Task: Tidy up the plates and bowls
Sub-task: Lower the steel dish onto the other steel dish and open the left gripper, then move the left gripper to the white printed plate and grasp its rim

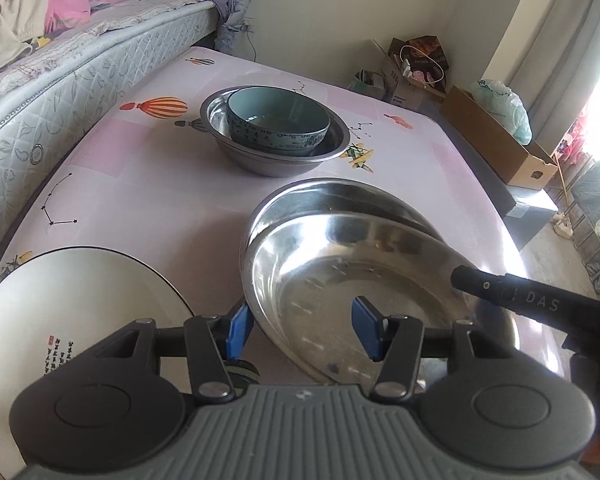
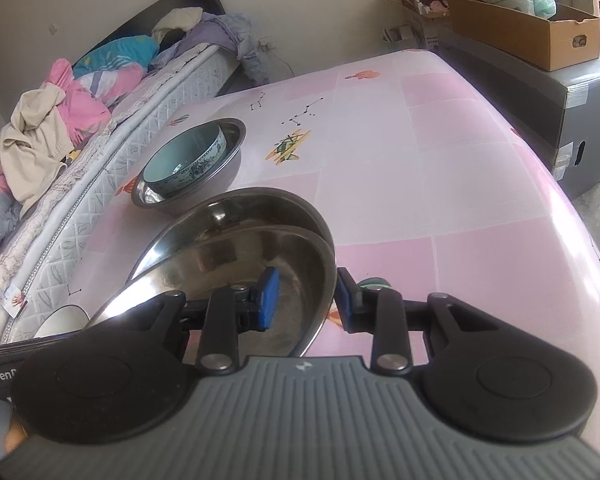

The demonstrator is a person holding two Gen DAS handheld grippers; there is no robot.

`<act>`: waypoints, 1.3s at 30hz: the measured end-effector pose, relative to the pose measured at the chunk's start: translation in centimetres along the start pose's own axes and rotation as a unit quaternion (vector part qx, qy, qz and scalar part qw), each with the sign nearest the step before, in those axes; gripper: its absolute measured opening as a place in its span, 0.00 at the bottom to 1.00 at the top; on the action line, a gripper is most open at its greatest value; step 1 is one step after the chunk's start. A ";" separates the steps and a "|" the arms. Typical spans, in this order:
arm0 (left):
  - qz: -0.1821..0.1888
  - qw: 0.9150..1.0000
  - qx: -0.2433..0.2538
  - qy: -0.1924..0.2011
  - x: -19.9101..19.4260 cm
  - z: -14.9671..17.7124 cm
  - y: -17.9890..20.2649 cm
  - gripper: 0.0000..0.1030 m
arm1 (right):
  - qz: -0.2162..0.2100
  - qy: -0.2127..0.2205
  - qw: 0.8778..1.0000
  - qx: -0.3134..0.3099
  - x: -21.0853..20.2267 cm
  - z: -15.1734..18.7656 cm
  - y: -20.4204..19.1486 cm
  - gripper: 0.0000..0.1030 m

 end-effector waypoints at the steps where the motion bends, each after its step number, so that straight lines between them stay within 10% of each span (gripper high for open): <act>1: -0.002 1.000 0.002 0.004 -0.1 0.0 0.0 0.55 | 0.002 0.003 1.000 -0.001 0.0 -0.2 0.1 0.33; 22: -0.008 0.997 -0.009 0.078 -8.4 3.5 -4.2 0.76 | -0.057 -0.002 0.998 0.010 -6.7 4.0 -2.8 0.47; 39: -0.143 0.982 -0.088 0.087 -9.8 6.4 -15.8 0.68 | -0.124 -0.078 0.988 -0.041 -2.2 9.4 -14.1 0.43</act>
Point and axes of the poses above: each gripper's, at about its wrist camera, not at the fingertips, and x roughly the way its jaws point, y to its right, z to its underside, the point moved 1 cm from there along x, roughly the way its jaws point, and after that the axes turned 4 degrees about -y, right-handed, at the moved point
